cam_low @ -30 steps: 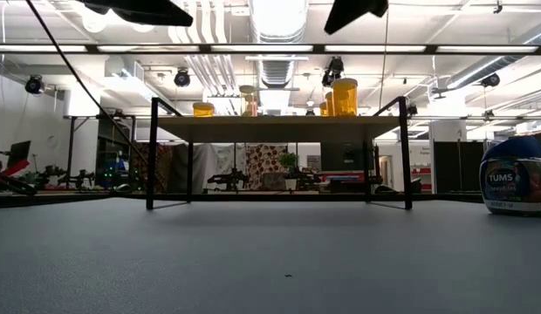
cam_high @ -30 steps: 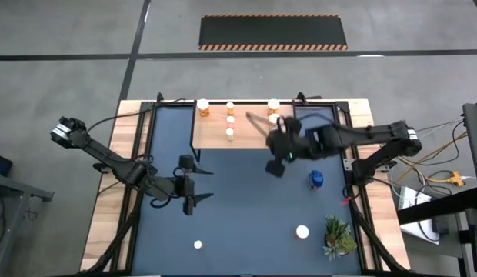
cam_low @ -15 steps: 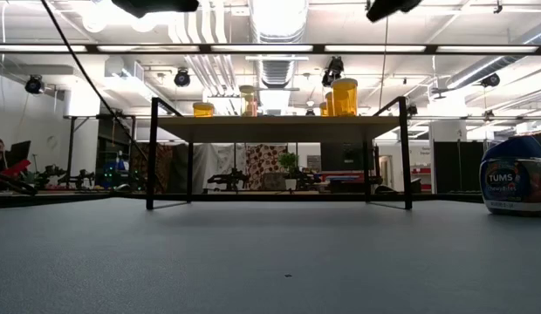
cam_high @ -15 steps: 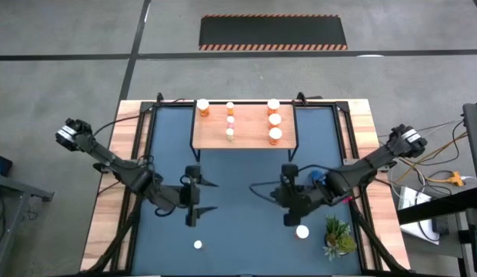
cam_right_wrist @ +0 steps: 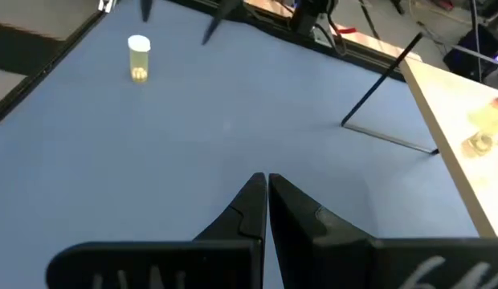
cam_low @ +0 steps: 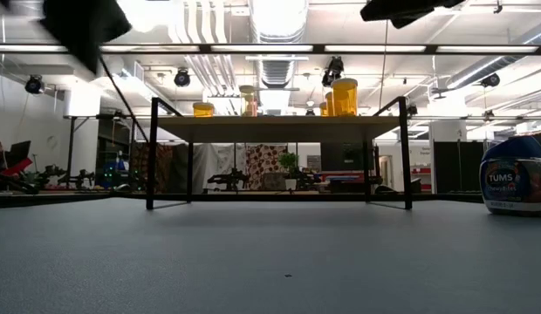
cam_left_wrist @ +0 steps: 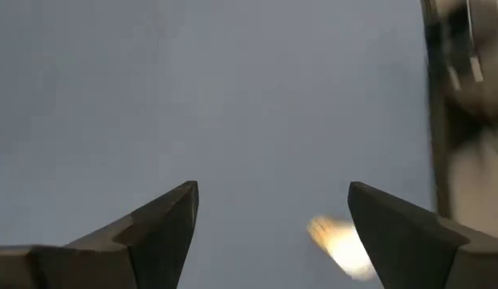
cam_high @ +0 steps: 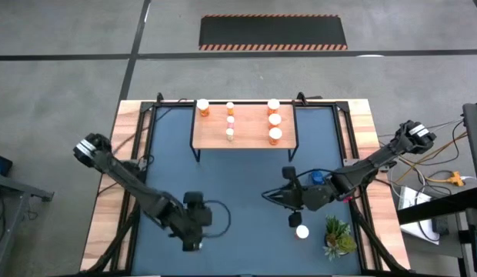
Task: Pick and place medicine bottles onto shelf by color
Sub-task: Put the small pill bottle on the shelf
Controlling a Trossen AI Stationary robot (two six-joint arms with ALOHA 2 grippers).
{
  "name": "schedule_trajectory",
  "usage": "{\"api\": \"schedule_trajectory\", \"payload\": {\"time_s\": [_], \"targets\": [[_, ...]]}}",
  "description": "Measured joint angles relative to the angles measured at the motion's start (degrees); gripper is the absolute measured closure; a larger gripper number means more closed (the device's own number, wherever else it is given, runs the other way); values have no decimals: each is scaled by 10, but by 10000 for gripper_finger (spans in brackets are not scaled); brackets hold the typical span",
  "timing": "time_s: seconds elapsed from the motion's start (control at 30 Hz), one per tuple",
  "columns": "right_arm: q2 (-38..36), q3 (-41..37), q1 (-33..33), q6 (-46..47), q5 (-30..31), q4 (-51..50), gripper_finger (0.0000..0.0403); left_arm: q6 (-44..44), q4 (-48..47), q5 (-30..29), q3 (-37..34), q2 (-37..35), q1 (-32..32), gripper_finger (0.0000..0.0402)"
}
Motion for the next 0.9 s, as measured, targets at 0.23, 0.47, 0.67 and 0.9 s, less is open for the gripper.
{"api": "schedule_trajectory", "payload": {"time_s": [0.23,0.47,0.67,0.9], "targets": [[-2,-23,0,5,0,30,394,-79,-84,151,55,88,-24,105],[1,-24,0,19,0,30,394,-91,-59,157,71,108,-30,128],[1,-25,0,21,0,30,394,-105,-46,121,51,108,-30,132],[1,-26,0,24,0,30,394,-126,-5,123,20,108,-33,132]]}}
